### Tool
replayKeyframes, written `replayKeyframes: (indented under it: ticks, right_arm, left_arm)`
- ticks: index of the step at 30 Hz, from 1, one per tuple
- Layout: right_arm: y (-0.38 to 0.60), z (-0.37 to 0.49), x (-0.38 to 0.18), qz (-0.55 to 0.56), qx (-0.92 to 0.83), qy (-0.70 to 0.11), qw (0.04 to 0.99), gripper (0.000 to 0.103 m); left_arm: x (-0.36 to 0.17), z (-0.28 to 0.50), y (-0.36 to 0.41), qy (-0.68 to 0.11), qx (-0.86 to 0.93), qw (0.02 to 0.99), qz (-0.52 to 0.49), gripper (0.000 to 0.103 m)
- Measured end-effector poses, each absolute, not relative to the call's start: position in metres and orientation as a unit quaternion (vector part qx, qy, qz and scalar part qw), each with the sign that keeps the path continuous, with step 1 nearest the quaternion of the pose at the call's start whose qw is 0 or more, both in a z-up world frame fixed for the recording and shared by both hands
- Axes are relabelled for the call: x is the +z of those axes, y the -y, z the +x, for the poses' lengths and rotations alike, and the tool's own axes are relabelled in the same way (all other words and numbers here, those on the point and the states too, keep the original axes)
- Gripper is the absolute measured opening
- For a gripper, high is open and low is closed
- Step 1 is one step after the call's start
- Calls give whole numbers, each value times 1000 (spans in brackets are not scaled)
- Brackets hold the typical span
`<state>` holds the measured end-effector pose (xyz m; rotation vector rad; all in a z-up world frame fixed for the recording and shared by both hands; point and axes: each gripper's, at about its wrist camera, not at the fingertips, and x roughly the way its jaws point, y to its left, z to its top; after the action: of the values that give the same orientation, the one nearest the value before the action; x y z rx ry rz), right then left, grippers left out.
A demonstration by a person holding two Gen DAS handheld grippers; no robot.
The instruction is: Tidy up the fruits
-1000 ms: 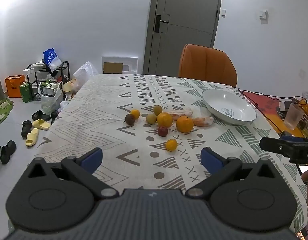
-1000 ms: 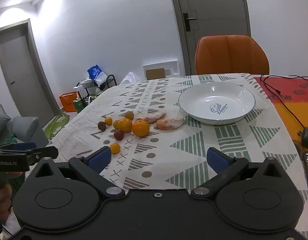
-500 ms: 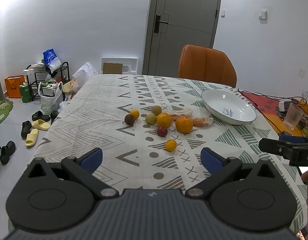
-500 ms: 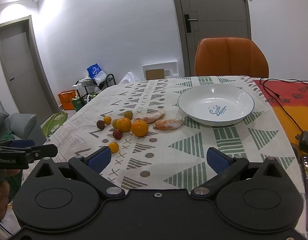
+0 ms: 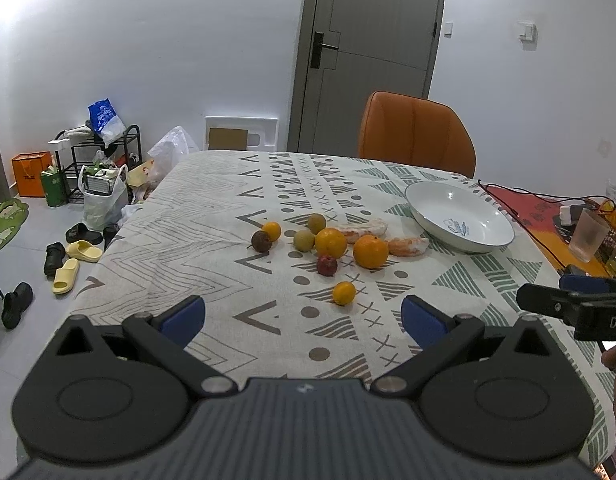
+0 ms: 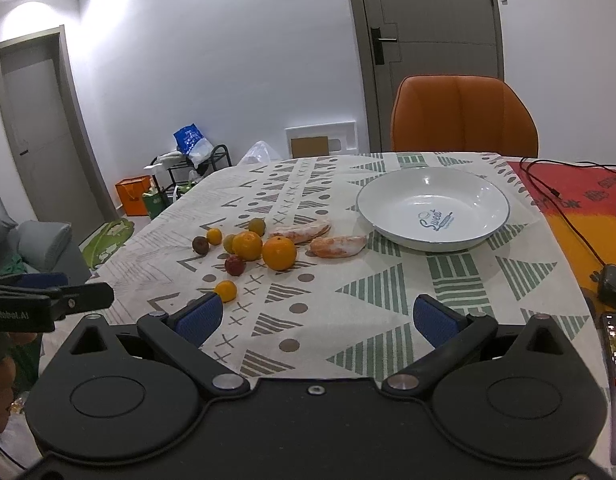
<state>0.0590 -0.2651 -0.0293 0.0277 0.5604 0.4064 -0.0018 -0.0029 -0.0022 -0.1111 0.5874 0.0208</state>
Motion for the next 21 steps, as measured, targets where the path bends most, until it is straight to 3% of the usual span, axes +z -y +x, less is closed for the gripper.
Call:
replayKeyframes:
  ticks: [21]
  right_arm:
    - [272,61,-30,13,189,-273,943,103]
  left_arm:
    - [-1,2,0,-282,26,957,-56,103]
